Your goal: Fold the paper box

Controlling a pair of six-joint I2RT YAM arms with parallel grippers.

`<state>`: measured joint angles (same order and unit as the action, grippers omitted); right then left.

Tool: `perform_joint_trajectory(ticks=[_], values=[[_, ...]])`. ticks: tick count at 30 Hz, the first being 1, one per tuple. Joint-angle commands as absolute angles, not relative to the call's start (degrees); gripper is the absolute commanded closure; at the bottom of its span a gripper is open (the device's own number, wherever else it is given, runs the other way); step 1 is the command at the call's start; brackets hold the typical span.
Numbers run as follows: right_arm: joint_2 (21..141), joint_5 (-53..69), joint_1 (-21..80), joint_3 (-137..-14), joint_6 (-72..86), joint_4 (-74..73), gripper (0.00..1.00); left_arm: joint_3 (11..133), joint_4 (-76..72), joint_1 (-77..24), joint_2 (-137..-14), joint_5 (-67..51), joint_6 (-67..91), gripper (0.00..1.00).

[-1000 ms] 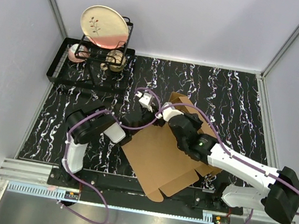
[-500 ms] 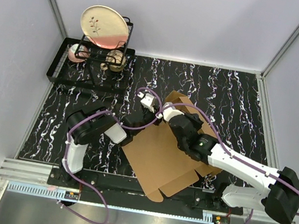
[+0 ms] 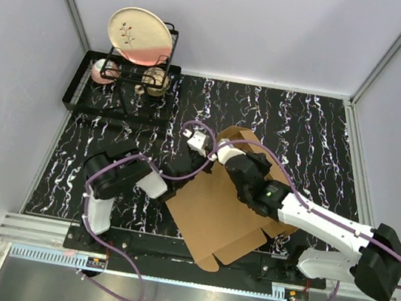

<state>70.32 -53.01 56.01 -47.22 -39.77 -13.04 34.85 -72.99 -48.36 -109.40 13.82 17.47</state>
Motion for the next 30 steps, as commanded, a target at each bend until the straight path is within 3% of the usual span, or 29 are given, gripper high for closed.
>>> perform_joint_trajectory(ticks=[1,15,30], values=[[72.2,-51.8,56.2,-48.0,-38.9,-10.6,0.95,33.2,-95.4,-53.3,-105.5,12.9,13.7,1.0],[73.7,-53.3,56.3,-48.9,-38.5,-10.9,0.95,35.0,-94.8,-59.1,-106.1,18.8,13.3,1.0],[73.0,-54.7,56.6,-50.9,-36.0,-13.7,0.68,35.7,-94.7,-60.6,-109.0,26.1,13.0,1.0]])
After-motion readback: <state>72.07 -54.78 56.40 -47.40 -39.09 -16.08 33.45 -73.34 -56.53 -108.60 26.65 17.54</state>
